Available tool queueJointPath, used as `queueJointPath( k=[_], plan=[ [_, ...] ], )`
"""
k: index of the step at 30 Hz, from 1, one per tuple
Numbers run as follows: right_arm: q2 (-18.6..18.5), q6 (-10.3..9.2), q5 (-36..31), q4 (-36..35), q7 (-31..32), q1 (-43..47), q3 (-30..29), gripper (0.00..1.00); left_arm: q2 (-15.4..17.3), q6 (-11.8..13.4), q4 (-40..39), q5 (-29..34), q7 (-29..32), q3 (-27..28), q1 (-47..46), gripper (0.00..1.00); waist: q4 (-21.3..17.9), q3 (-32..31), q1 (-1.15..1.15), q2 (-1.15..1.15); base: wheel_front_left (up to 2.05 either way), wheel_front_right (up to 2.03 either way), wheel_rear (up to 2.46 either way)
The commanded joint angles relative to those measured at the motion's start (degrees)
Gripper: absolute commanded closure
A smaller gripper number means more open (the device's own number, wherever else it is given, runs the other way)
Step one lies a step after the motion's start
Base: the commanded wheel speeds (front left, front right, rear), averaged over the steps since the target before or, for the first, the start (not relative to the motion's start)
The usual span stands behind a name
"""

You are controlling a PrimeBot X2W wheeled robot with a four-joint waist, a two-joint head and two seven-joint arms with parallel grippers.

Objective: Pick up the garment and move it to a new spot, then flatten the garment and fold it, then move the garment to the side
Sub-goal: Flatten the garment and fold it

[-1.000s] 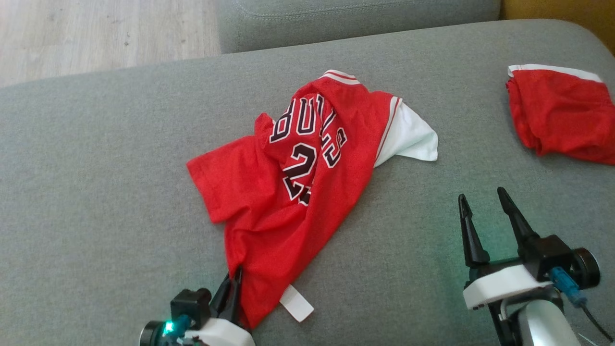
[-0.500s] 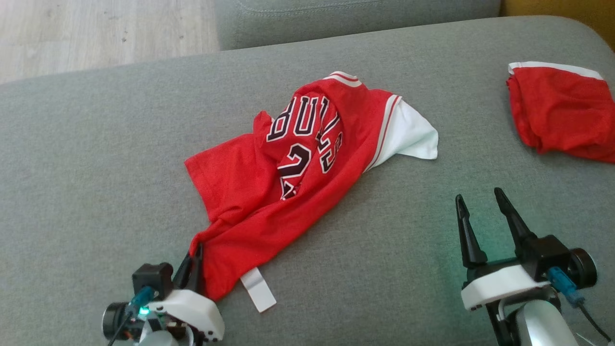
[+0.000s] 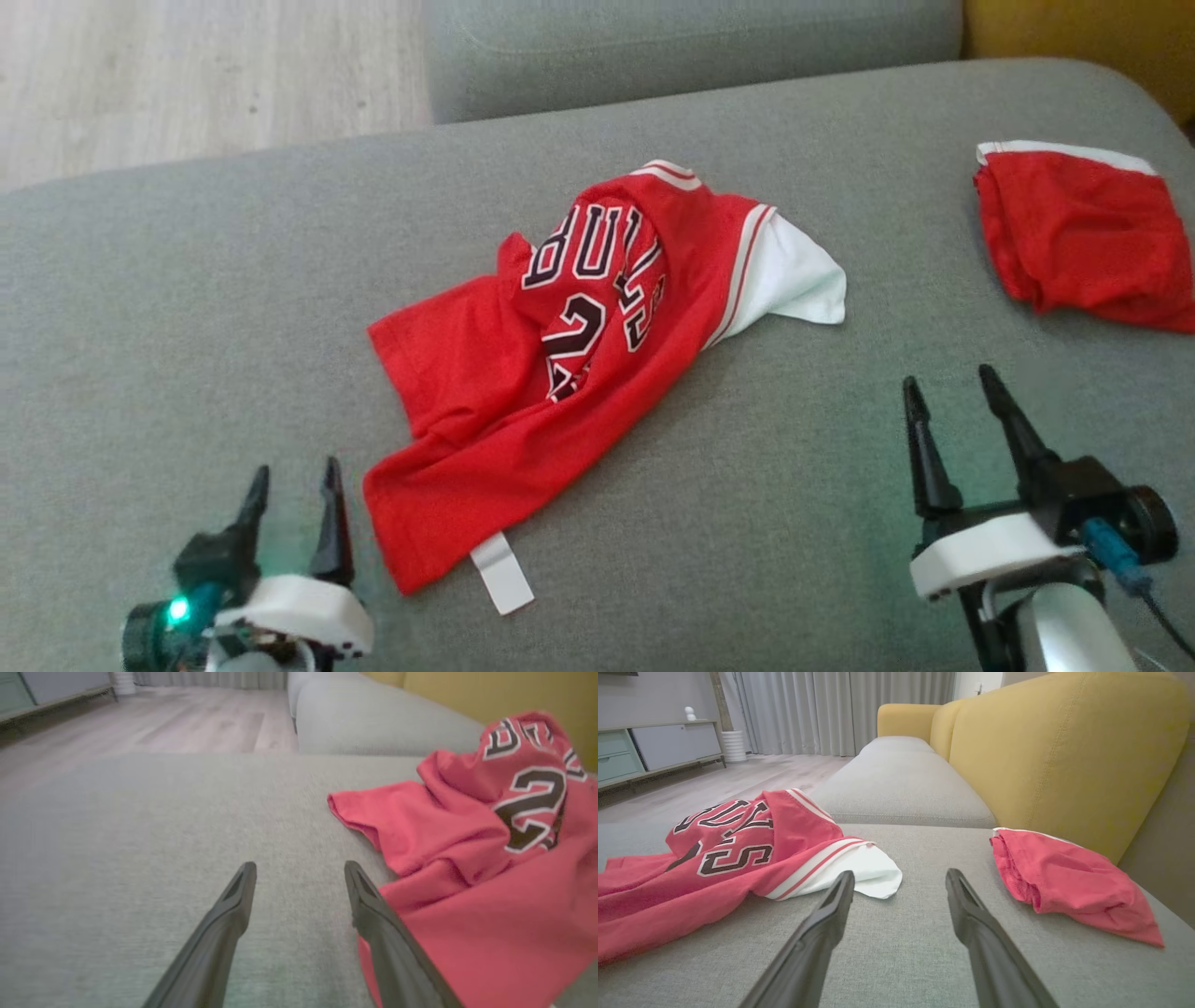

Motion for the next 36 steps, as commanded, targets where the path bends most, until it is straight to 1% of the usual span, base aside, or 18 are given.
queueJointPath(
  k=[1,4,7,10,13,18,23,31,33,36],
  plan=[
    [-0.2,-0.05,-0.4,-2.0,-0.2,-0.4,1.0,0.00,1.3,0.5,-2.7,0.9,-0.7,3.0,-0.6,0.00,0.5,-0.6,0.00,0.00,0.00,0.00,0.00],
    [-0.2,-0.05,-0.4,-2.2,-0.1,0.4,-0.1,0.00,0.0,0.5,-12.0,3.6,-0.7,7.2,4.2,0.00,1.1,-2.0,0.00,0.00,0.00,0.00,0.00],
    [-0.2,-0.05,-0.5,-1.9,-0.2,1.4,-0.9,0.00,-2.0,-0.5,-19.2,7.4,-0.7,10.1,9.5,0.00,1.6,-3.6,0.00,0.00,0.00,0.00,0.00],
    [-0.2,-0.05,-0.4,-1.4,-0.4,2.3,-1.3,0.00,-4.2,-2.4,-23.5,10.9,-0.7,12.0,13.7,0.00,2.3,-4.4,0.00,0.00,0.00,0.00,0.00],
    [-0.2,-0.05,-0.2,-0.7,-0.7,2.7,-1.4,0.00,-6.2,-4.3,-25.2,13.8,-0.7,13.4,16.5,0.00,2.9,-4.9,0.00,0.00,0.00,0.00,0.00],
    [-0.2,-0.05,0.5,0.9,-1.1,3.4,-1.1,0.00,-8.2,-7.2,-24.1,16.4,-0.7,15.8,18.6,0.00,3.7,-5.4,0.00,0.00,0.00,0.00,0.00],
    [-0.2,-0.05,1.7,2.4,-1.3,3.9,-0.8,0.00,-8.9,-9.4,-21.4,18.0,-0.7,17.2,18.2,0.00,3.8,-5.5,0.00,0.00,0.00,0.00,0.00],
    [-0.2,-0.05,2.7,3.9,-1.4,3.6,0.6,0.00,-9.6,-11.0,-18.7,19.5,-0.8,18.5,17.2,0.00,2.8,-4.9,0.00,0.00,0.00,0.00,0.00],
    [-0.2,-0.05,5.9,4.6,-1.4,3.2,0.6,0.00,-9.7,-11.3,-18.1,20.2,-0.8,18.1,17.0,0.00,2.6,-4.7,0.00,0.00,0.00,0.00,0.00],
    [-0.2,-0.05,7.6,4.4,-1.2,0.8,0.7,0.00,-9.6,-12.2,-16.8,21.4,-0.8,15.7,17.1,0.00,2.3,-4.2,0.00,0.00,0.00,0.00,0.00]
  ],
)
